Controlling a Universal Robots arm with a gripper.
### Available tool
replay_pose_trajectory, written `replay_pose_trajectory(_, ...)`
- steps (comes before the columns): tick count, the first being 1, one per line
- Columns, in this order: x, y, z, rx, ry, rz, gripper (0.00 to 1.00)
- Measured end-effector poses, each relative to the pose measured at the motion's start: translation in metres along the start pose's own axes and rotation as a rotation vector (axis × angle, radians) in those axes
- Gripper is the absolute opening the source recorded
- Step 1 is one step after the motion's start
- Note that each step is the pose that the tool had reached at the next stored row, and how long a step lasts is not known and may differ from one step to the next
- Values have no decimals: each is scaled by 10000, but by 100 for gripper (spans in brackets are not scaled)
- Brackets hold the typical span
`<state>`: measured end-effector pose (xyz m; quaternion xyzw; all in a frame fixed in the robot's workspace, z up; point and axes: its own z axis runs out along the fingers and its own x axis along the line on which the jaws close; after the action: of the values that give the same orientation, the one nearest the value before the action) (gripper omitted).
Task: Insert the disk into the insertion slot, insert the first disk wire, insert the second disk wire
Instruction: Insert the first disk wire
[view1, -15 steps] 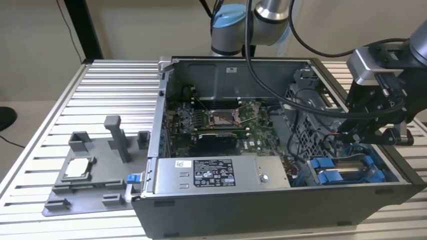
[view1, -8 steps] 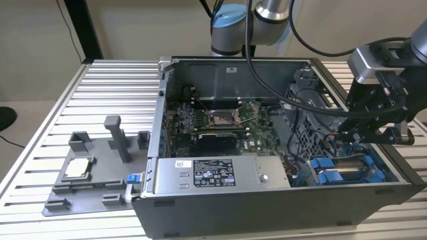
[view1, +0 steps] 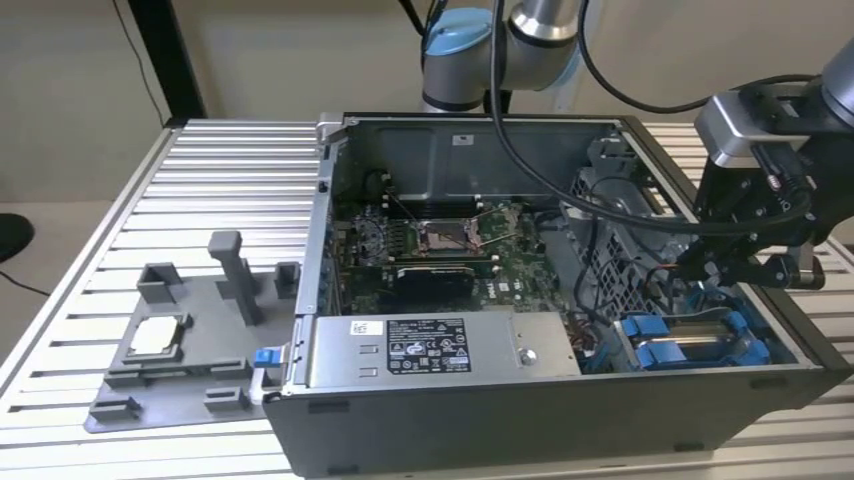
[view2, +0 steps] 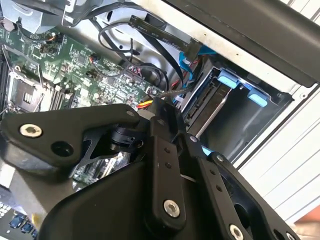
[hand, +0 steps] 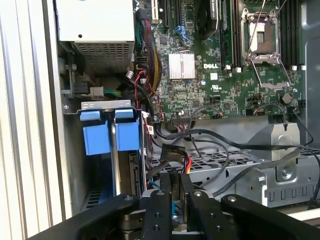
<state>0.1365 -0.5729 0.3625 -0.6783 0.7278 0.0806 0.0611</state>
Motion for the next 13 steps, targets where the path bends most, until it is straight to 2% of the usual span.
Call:
replay_pose_trajectory(3, 0, 0, 0, 0, 1, 2, 0)
replay_pose_trajectory(4, -1, -1, -1, 3, 35, 3, 0)
replay_pose_trajectory(5, -2, -4, -2, 4, 137, 4, 0)
replay_pose_trajectory(7, -1, -6, 0, -5, 496, 9, 0)
replay_pose_trajectory(9, -2, -11, 1, 0, 803, 5, 0)
replay_pose_trajectory(12, -1, -27, 13, 7, 1054, -53, 0)
replay_pose_trajectory(13, 0, -33, 21, 5, 1106, -84, 0)
